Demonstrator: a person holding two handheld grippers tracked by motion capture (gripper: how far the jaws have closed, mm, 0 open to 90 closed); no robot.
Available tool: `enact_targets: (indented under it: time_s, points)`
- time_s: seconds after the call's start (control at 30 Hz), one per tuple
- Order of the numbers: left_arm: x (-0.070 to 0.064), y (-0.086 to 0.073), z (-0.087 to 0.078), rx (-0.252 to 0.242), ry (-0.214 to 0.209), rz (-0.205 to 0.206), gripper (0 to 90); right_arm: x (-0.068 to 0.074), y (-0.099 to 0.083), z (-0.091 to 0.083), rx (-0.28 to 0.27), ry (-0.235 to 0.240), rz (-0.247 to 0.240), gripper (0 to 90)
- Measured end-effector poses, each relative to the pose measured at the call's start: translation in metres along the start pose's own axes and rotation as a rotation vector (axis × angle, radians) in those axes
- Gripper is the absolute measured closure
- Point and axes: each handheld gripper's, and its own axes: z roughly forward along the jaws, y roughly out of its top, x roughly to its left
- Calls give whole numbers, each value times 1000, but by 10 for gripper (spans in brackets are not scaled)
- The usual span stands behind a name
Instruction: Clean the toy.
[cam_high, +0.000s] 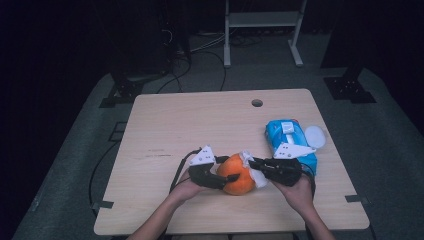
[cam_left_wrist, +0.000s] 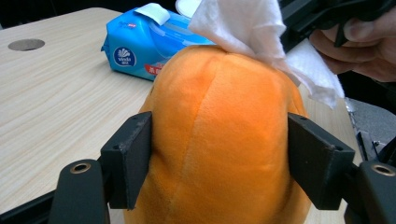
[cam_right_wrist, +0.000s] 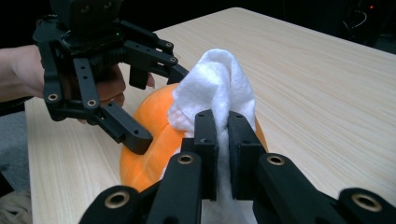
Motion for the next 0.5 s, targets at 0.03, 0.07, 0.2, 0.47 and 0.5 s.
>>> enact_targets:
  time_s: [0.03,0.07,0.2,0.47,0.5]
  points:
    - [0,0,0,0,1,-1,278,2,0,0,2,-2,-5,829]
    - [1,0,-1,-1,2,-2,278,4,1,0,1,-5,-12,829]
    - [4,-2,-1,-13,13,-36,274,14,4,3,-3,17,-25,828]
    - [4,-3,-4,7,-43,-13,287,15,9,2,-4,-1,-50,828]
    - [3,-3,-4,11,-46,-4,287,10,7,1,-5,-7,-30,828]
